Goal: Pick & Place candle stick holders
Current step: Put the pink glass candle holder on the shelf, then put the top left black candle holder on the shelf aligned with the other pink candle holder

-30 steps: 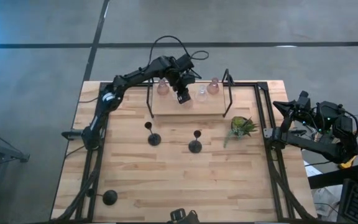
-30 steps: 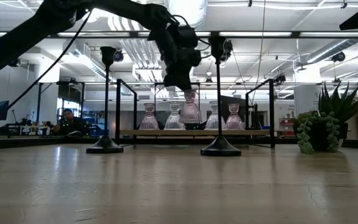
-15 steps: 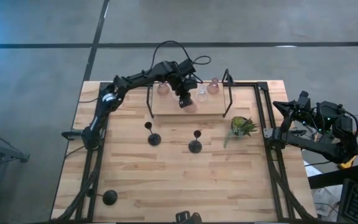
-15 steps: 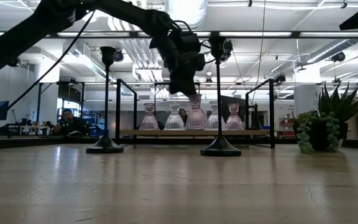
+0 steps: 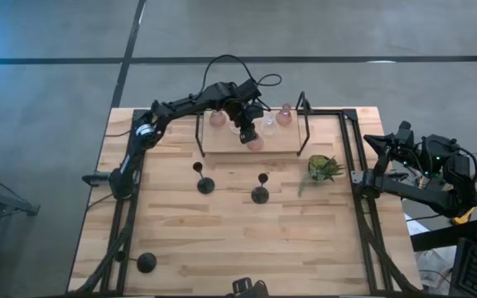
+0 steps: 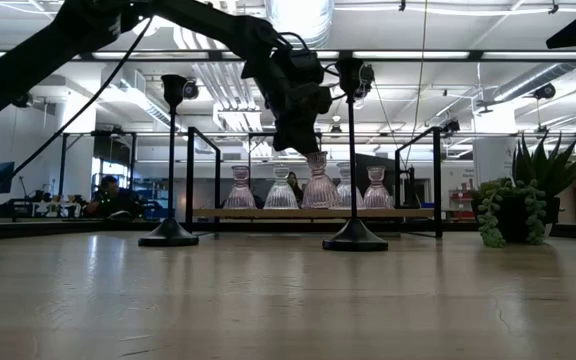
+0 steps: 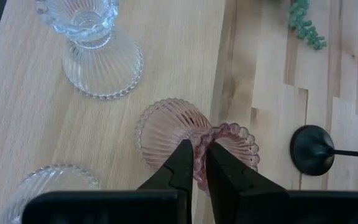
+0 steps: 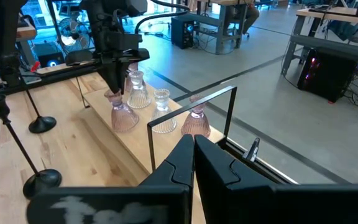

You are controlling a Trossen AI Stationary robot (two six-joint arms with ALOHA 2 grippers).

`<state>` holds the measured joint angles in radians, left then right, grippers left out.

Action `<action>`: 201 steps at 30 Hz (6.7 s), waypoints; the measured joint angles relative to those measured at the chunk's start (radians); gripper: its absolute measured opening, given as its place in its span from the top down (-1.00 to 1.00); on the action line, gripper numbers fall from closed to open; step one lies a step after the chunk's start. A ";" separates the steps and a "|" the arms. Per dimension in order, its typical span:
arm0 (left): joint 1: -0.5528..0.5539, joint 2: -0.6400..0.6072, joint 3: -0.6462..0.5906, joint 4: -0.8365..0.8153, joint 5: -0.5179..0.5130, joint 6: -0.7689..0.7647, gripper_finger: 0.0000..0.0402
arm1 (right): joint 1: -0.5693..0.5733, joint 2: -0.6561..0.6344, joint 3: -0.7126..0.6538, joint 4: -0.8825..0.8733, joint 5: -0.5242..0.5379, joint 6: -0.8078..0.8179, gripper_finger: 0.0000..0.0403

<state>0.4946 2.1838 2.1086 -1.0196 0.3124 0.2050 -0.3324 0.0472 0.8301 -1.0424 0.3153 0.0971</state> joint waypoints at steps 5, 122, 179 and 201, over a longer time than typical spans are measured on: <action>0.002 0.000 0.000 0.000 -0.015 -0.017 0.86 | 0.000 0.000 0.000 0.000 0.000 0.000 0.96; 0.052 -1.232 -0.651 0.194 -0.116 -0.199 0.47 | 0.000 0.000 0.000 0.000 0.000 0.000 0.96; 0.046 -1.288 -1.447 0.230 0.175 -0.200 0.47 | 0.000 0.000 0.000 0.000 0.000 0.000 0.96; -0.042 -1.113 -1.435 0.525 0.280 -0.149 0.47 | 0.000 0.000 0.000 0.000 0.000 0.000 0.96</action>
<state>0.4527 1.0710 0.6737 -0.4947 0.5928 0.0561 -0.3323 0.0475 0.8303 -1.0424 0.3153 0.0971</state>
